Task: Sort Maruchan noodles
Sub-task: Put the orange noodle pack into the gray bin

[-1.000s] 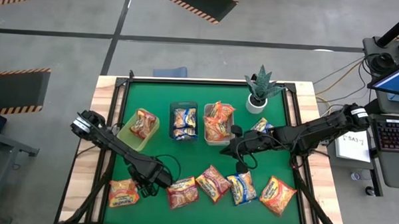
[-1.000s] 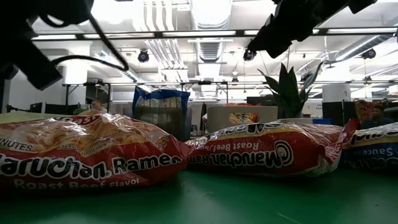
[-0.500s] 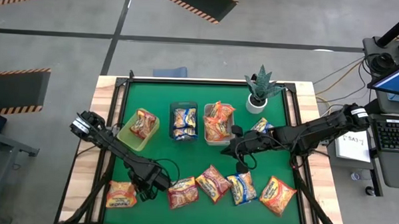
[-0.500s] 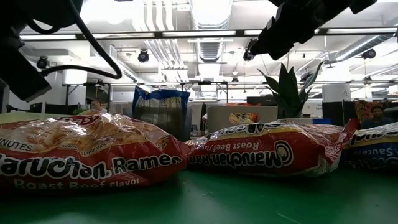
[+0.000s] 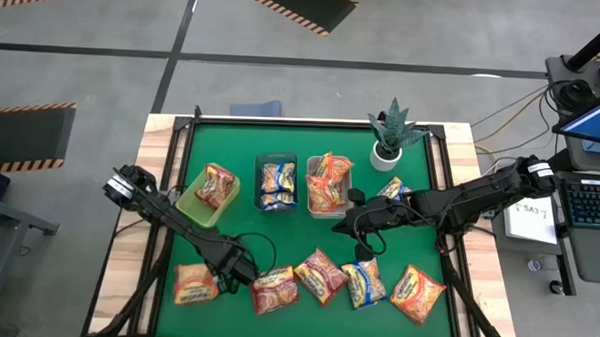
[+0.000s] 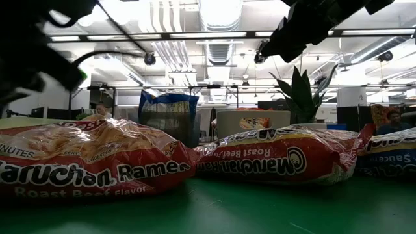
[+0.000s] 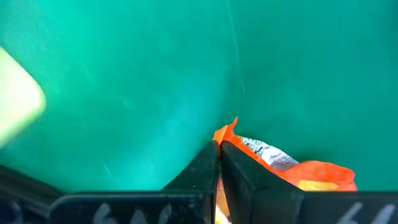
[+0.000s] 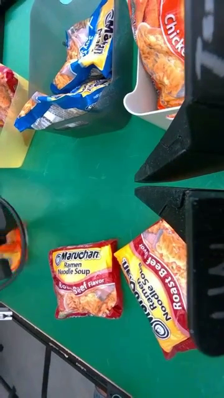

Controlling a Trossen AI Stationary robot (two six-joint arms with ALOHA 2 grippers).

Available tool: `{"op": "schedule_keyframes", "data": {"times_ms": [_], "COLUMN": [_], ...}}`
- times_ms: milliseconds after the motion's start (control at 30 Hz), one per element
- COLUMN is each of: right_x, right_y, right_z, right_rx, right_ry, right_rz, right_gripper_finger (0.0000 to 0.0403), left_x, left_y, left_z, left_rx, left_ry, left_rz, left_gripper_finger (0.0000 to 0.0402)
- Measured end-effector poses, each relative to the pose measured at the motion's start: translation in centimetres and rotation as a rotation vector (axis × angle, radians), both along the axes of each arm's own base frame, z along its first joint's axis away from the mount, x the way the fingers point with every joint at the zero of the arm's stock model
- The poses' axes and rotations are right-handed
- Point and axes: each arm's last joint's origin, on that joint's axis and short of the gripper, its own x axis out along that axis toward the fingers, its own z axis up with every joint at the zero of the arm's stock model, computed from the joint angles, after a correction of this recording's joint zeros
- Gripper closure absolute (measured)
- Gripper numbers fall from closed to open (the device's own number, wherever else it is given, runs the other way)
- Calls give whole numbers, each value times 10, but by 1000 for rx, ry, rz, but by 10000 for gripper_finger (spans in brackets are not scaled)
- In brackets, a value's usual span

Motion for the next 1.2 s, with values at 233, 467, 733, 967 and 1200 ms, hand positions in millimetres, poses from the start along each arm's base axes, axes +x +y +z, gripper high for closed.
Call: {"op": "schedule_keyframes", "data": {"times_ms": [233, 467, 733, 967, 1200], "right_x": [0, 0, 0, 3, 6], "right_y": [0, 0, 0, 0, 1], "right_z": [0, 0, -1, -6, -11], "right_rx": [-3, -4, 2, 7, 2], "right_ry": [-2, -2, 4, 23, 40], "right_rz": [-5, -7, -12, -18, -19], "right_gripper_finger": [392, 392, 392, 392, 392], "left_x": [19, 45, 19, -24, -30], "left_y": [22, 44, 26, 12, 4], "left_z": [24, 48, 66, 49, 15], "left_rx": [146, 325, -8, 36, -45], "left_ry": [-332, -739, -580, -266, -343], "left_rz": [96, 251, -313, -374, -353], "left_gripper_finger": [401, 402, 402, 402, 402]}}
